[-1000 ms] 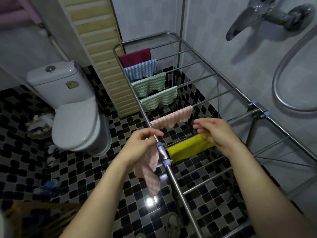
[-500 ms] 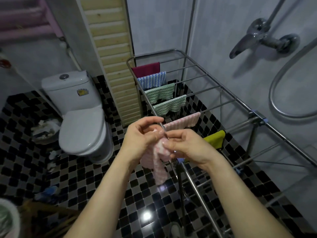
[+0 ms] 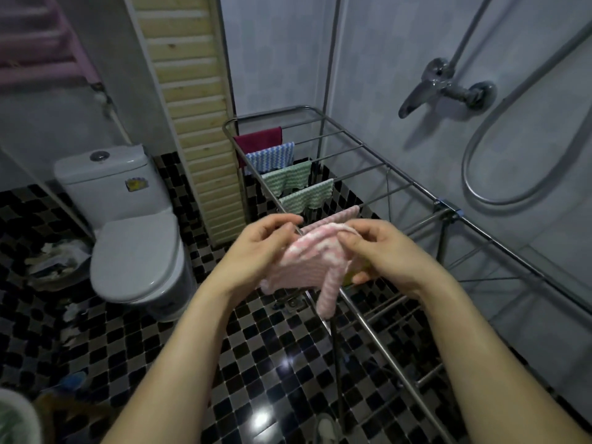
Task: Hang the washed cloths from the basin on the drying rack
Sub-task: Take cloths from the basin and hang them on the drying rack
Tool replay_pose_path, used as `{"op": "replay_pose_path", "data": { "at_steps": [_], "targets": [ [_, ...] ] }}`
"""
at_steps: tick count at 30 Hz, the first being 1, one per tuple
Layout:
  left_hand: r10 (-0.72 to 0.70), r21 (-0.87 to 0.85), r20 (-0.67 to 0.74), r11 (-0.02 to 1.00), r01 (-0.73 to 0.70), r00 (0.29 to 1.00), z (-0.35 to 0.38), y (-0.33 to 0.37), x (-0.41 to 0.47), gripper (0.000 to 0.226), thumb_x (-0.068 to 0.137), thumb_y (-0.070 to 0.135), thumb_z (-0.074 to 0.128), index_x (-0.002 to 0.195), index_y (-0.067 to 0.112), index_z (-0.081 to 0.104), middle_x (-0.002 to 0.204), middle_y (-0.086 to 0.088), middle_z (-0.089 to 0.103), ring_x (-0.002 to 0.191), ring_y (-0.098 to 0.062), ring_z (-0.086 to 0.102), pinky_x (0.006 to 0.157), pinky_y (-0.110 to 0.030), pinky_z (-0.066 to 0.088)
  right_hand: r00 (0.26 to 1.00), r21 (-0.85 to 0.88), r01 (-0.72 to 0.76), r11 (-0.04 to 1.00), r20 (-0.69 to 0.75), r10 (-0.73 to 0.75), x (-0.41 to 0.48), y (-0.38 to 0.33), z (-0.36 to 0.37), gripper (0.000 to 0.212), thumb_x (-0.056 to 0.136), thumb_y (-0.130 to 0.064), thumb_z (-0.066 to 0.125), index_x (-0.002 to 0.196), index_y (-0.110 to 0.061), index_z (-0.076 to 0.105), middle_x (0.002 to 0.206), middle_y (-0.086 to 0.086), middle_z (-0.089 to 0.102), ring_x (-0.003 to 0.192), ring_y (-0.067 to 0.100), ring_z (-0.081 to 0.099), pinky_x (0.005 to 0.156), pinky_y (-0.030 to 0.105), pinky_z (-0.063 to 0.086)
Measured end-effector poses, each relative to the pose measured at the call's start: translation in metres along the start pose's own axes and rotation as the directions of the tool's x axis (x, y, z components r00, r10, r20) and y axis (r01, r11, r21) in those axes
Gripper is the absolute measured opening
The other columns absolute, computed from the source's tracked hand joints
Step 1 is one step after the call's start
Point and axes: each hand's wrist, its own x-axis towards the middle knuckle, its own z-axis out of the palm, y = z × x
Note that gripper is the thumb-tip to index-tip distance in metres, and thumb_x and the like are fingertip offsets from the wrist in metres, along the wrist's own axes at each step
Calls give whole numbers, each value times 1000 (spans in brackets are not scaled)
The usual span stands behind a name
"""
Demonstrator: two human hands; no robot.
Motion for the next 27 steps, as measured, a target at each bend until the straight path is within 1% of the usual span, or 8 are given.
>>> {"op": "replay_pose_path", "data": {
  "at_steps": [3, 6, 11, 15, 18, 22, 24, 27],
  "targets": [
    [-4, 205, 188, 978, -35, 982, 14, 2, -3, 26, 84, 37, 65, 98, 16, 73, 93, -1, 74, 79, -12, 69, 67, -22, 53, 994, -94, 85, 992, -55, -90, -5, -6, -5, 20, 98, -18, 53, 95, -21, 73, 75, 2, 65, 66, 16, 59, 62, 35, 51],
    [101, 249, 94, 961, -121, 990, 33, 8, -4, 19, 80, 35, 72, 83, 16, 74, 79, 3, 73, 69, -6, 67, 60, -18, 49, 993, -188, 98, 977, -40, -107, -20, -12, -24, 18, 93, -15, 62, 88, -27, 75, 76, -9, 71, 69, 7, 66, 63, 28, 54],
    [259, 256, -8, 934, -248, 966, 62, 16, -3, 14, 88, 30, 67, 85, 20, 76, 76, 8, 73, 69, -5, 67, 59, -18, 49, 995, -592, 2, 806, -83, -64, -45, -3, -78, 20, 83, -10, 66, 91, -27, 74, 84, -9, 72, 83, 10, 68, 80, 41, 57],
    [295, 198, 38, 934, -296, 955, 88, 17, -2, 13, 89, 28, 63, 83, 24, 72, 75, 9, 71, 70, -6, 66, 60, -18, 47, 980, -383, -27, 923, -194, -51, -65, 14, -118, 30, 87, -3, 61, 85, -29, 75, 81, -7, 74, 76, 8, 69, 68, 29, 57],
    [258, 130, 100, 954, -270, 961, 118, 11, 2, 14, 89, 31, 61, 84, 22, 70, 80, 1, 70, 75, -16, 67, 64, -28, 53, 967, -157, -22, 987, -253, -18, -75, 37, -145, 34, 91, 0, 56, 84, -27, 76, 82, -6, 74, 81, 8, 70, 65, 27, 60],
    [133, 21, 170, 990, -139, 976, 146, -13, 5, 17, 88, 28, 63, 92, 13, 67, 91, -12, 69, 83, -27, 67, 73, -39, 55, 950, 260, -33, 965, -292, 111, -82, 77, -163, 25, 96, 0, 47, 95, -12, 69, 78, 0, 73, 75, 10, 70, 64, 27, 60],
    [-27, 59, 248, 998, 13, 969, 159, -31, 6, 16, 93, 23, 59, 97, 8, 63, 91, -12, 66, 82, -23, 63, 70, -33, 53, 932, 271, -109, 956, -307, 193, -81, 105, -167, 19, 97, -7, 49, 102, -10, 68, 82, 2, 73, 75, 11, 69, 64, 26, 60],
    [-235, 454, 268, 886, 93, 934, 174, -69, 7, 8, 99, 22, 51, 96, 16, 56, 90, -4, 58, 80, -16, 56, 72, -40, 54, 914, 67, -245, 967, -315, 254, -78, 146, -169, 16, 97, -19, 54, 90, -16, 69, 80, -2, 69, 70, 9, 64, 56, 22, 54]
  ]
}}
